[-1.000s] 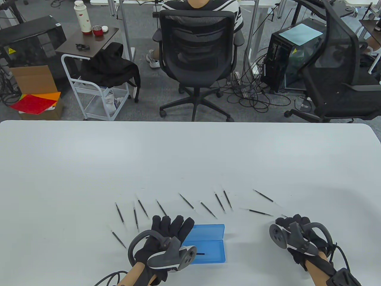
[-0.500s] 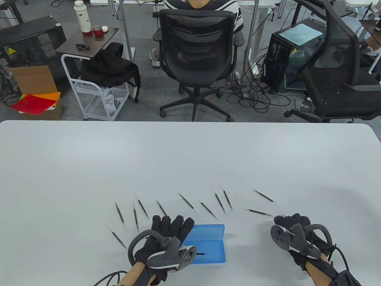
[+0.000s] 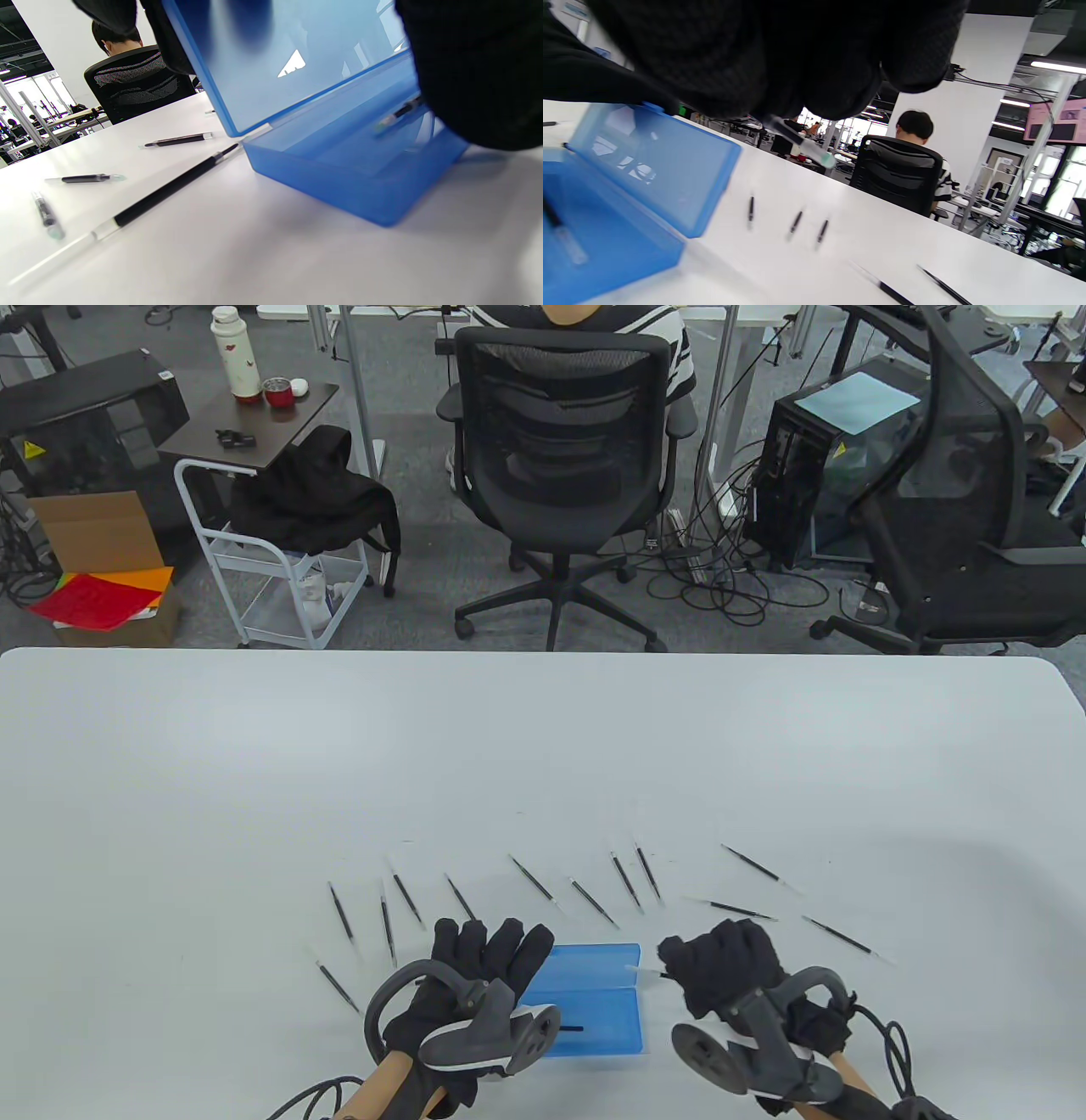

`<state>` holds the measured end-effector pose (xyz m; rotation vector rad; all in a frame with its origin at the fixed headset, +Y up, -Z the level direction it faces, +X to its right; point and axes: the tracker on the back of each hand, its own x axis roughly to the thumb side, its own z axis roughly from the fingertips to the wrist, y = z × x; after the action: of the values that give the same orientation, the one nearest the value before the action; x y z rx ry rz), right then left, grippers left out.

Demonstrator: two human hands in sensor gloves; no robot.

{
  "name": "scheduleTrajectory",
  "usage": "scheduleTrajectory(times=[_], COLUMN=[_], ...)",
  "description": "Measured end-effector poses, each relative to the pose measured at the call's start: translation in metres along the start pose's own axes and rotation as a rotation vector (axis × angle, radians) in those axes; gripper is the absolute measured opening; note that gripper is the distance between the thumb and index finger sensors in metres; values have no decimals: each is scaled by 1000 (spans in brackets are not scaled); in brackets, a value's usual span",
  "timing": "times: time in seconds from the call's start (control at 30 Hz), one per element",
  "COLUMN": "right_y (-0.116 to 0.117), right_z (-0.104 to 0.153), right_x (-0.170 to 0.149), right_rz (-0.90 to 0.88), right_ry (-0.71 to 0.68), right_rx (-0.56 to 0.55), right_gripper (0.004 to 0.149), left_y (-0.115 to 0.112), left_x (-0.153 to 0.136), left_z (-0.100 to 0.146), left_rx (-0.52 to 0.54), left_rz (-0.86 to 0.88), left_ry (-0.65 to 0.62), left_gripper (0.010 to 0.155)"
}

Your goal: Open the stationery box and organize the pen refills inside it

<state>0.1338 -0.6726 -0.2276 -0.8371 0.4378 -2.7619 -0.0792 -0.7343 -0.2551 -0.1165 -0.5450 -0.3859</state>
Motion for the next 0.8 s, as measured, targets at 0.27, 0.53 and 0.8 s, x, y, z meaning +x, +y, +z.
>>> scheduleTrajectory(times=[0.27, 0.53, 0.8], right_y=[13, 33, 46], right_z=[-25, -38, -48], right_x=[73, 109, 115], right_rz=[28, 118, 177], right_ry=[-106, -129, -122], right_rx=[44, 90, 77], right_gripper=[61, 61, 61], left_y=[0, -1, -1], left_x=[0, 0, -1], left_z=[0, 0, -1], left_rx=[0, 0, -1], left_rz=[3, 5, 13], left_ry=[-3, -4, -9], left_gripper=[134, 134, 133])
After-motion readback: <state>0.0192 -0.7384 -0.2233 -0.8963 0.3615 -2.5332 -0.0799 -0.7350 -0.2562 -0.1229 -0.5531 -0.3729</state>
